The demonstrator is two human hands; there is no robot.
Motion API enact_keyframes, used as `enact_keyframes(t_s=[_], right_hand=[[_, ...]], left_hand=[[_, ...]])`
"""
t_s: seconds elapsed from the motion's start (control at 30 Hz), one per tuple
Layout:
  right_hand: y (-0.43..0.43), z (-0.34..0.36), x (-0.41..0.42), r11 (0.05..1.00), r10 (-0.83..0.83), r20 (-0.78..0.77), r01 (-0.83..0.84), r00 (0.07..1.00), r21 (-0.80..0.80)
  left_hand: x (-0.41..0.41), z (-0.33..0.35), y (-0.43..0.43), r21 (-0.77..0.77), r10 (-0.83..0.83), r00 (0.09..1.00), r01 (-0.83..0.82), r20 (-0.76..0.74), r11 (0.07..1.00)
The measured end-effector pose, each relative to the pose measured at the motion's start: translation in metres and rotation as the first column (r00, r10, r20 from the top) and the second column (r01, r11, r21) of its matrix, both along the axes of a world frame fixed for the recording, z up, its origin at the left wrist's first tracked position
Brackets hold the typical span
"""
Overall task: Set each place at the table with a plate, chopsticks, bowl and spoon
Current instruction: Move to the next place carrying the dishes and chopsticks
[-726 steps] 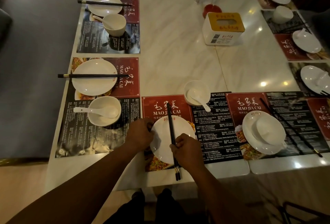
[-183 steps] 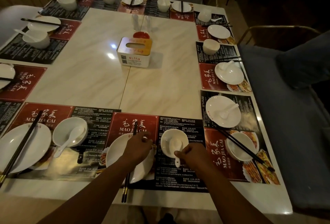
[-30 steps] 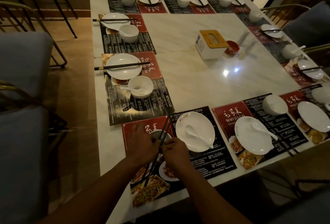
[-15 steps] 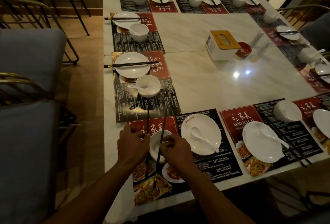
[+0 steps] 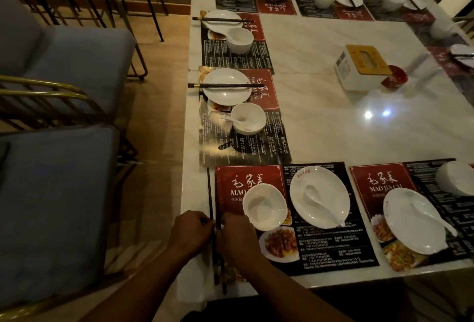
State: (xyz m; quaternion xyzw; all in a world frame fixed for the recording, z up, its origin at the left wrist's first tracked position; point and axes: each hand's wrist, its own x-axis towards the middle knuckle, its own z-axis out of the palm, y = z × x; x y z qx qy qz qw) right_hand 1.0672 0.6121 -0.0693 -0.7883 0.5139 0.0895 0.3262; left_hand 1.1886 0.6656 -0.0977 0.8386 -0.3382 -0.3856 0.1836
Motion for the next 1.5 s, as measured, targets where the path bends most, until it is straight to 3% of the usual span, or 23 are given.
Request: enact_keyframes(t_s=[0.23,0.5,0.63,0.77,0.87,1.0,1.13,1.27,1.5], right_hand=[[-0.002,-0.013,0.006,0.995,0.082,-0.118,-0.089,0.99,-0.054],[0.001,-0.019,-0.006,1.0,-0.016,0.024,0.016,1.0,-0.011],[-0.004,0.0,-0.016,0.999,0.017,0.086,-0.013,0.996,-0.04],[-0.028,0.036,-0.047,0.986,0.021,0.164,0.007,0.986,-0.169],[-0.062,0.045,-0.084,0.968,-0.123,0.188,0.16,0.974,-0.194],[-0.106,0.042,-0.139,0.902,-0.328,0.211,0.372,0.921,-0.22],[-0.14,0.032,-0.186,0.86,-0.436,0.159,0.462,0.886,-0.218],[-0.161,0.013,-0.213,0.897,-0.409,0.098,0.419,0.907,-0.141],[-0.17,-0.006,-0.222,0.987,-0.149,0.038,0.151,0.988,-0.063]], left_hand=[[0.0,0.003,-0.009,0.058,-0.068,0.996,0.064,0.057,0.996],[0.003,-0.007,-0.008,0.095,-0.129,0.988,0.121,0.086,0.988],[0.006,-0.008,-0.011,0.095,-0.132,0.988,0.124,0.077,0.988],[0.006,-0.003,-0.017,0.073,-0.096,0.985,0.086,0.146,0.994],[0.001,0.007,-0.029,0.022,-0.09,0.983,0.088,0.159,0.996],[-0.018,0.021,-0.049,-0.162,-0.07,0.997,0.075,0.032,0.984],[-0.038,0.029,-0.067,-0.249,-0.075,0.997,0.081,0.031,0.965],[-0.055,0.027,-0.08,-0.247,-0.007,0.998,0.021,0.059,0.969],[-0.076,0.026,-0.075,-0.21,0.143,0.981,-0.114,0.133,0.971]])
